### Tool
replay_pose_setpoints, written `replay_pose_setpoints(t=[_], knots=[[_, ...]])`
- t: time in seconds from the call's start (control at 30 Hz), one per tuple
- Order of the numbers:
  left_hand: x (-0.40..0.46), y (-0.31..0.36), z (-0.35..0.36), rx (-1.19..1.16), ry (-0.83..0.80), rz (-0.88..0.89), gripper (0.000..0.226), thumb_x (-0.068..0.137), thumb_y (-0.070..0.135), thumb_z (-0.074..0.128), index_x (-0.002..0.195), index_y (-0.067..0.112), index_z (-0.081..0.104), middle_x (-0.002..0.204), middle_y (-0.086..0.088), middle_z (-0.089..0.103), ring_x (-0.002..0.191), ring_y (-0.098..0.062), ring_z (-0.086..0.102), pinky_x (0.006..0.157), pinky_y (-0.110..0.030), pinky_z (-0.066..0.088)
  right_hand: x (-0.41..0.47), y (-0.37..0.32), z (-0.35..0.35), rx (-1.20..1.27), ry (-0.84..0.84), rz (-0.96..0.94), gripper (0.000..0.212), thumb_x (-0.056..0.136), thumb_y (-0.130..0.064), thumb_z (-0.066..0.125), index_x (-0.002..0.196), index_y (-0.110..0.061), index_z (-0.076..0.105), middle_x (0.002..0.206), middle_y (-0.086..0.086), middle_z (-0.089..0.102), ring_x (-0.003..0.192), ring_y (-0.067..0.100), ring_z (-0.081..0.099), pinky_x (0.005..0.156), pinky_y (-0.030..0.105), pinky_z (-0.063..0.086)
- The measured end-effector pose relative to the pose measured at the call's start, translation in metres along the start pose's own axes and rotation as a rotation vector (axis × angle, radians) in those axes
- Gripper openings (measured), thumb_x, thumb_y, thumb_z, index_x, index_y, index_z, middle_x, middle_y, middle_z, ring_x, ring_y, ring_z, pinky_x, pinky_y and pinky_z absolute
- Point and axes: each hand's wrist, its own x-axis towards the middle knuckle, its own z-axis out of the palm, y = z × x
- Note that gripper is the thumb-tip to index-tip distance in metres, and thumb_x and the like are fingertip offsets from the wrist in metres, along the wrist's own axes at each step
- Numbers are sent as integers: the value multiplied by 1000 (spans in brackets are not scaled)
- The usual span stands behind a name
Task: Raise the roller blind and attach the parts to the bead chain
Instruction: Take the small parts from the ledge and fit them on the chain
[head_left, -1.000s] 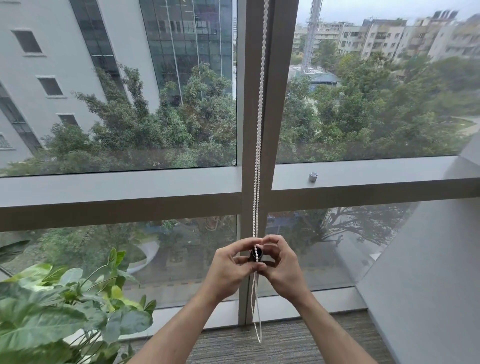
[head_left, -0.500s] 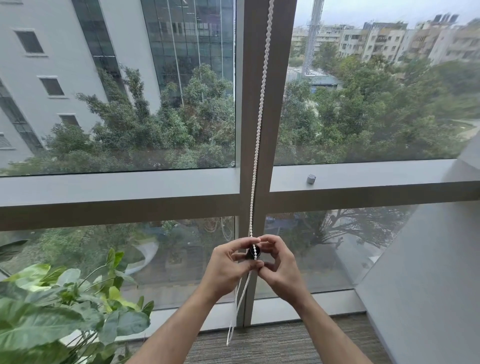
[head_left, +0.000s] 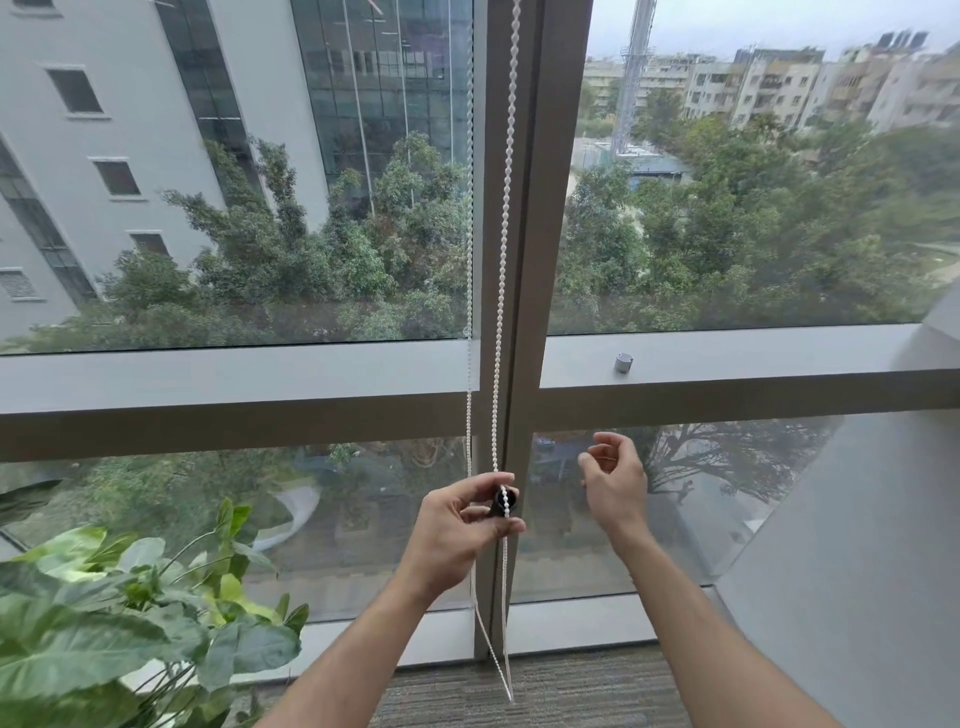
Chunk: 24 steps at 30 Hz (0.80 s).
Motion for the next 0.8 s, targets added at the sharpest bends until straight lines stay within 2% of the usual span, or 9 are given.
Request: replay_pose_setpoints(t=[0.07, 0.1, 0.17, 0.23, 0.33, 0.43, 0.57, 0.7, 0.8], knots=[[2, 1, 2, -4, 6, -5, 45, 64, 10, 88, 101, 34, 76, 98, 1, 79, 88, -14, 73, 88, -29, 56, 14, -6, 0, -76, 65, -45, 20, 88, -15, 64, 104, -23, 55, 88, -1, 64, 85, 20, 63, 75, 27, 53], [2, 2, 3, -3, 4, -6, 44, 63, 14, 88, 101, 34, 76, 98, 0, 79, 88, -14, 73, 89, -30, 56, 23, -9, 0, -105, 97, -69, 20, 89, -16, 64, 106, -21, 56, 90, 1, 63, 85, 20, 62, 76, 27, 51], [4, 3, 6, -2, -2, -14, 44, 61, 19, 88, 100, 35, 76, 97, 1, 79, 87, -14, 73, 87, -28, 57, 40, -18, -2, -146, 158, -113, 24, 90, -18, 64, 112, -13, 56, 96, 6, 61, 86, 20, 59, 82, 34, 52], [4, 3, 7, 0, 2, -22, 44, 63, 14, 89, 100, 35, 76, 97, 1, 79, 86, -14, 73, 86, -26, 57, 56, -26, -3, -178, 185, -128, 30, 90, -20, 64, 116, -9, 55, 103, 10, 59, 89, 23, 58, 86, 39, 51], [6, 2, 10, 10, 10, -41, 46, 66, 3, 87, 99, 33, 76, 95, 3, 79, 85, -13, 73, 84, -26, 57, 78, -35, -5, -256, 165, -102, 45, 91, -25, 65, 129, -5, 52, 121, 17, 55, 104, 30, 58, 93, 39, 45], [7, 3, 13, 19, 21, -50, 46, 66, 3, 88, 100, 32, 76, 96, 3, 79, 85, -14, 74, 83, -26, 58, 95, -41, -5, -315, 140, -89, 55, 92, -29, 64, 137, -4, 46, 132, 20, 51, 117, 35, 54, 98, 42, 42], [8, 7, 13, 7, 22, -55, 46, 67, 5, 88, 99, 35, 77, 97, 2, 79, 86, -15, 73, 85, -29, 58, 118, -49, -5, -435, 92, -63, 32, 90, -26, 62, 111, -3, 54, 115, 25, 56, 103, 38, 55, 78, 36, 37], [9, 7, 14, 41, -3, -71, 46, 66, 12, 89, 102, 38, 75, 97, 4, 78, 87, -17, 73, 91, -39, 58, 135, -49, -6, -530, 45, -35, 37, 91, -29, 63, 116, -2, 60, 121, 28, 59, 114, 40, 54, 93, 42, 43], [9, 7, 14, 46, -7, -76, 46, 64, 20, 89, 104, 37, 75, 99, 4, 78, 90, -22, 74, 93, -43, 57, 142, -49, -5, -561, 27, -35, 28, 89, -29, 64, 108, -8, 65, 116, 23, 64, 112, 37, 56, 91, 41, 45]])
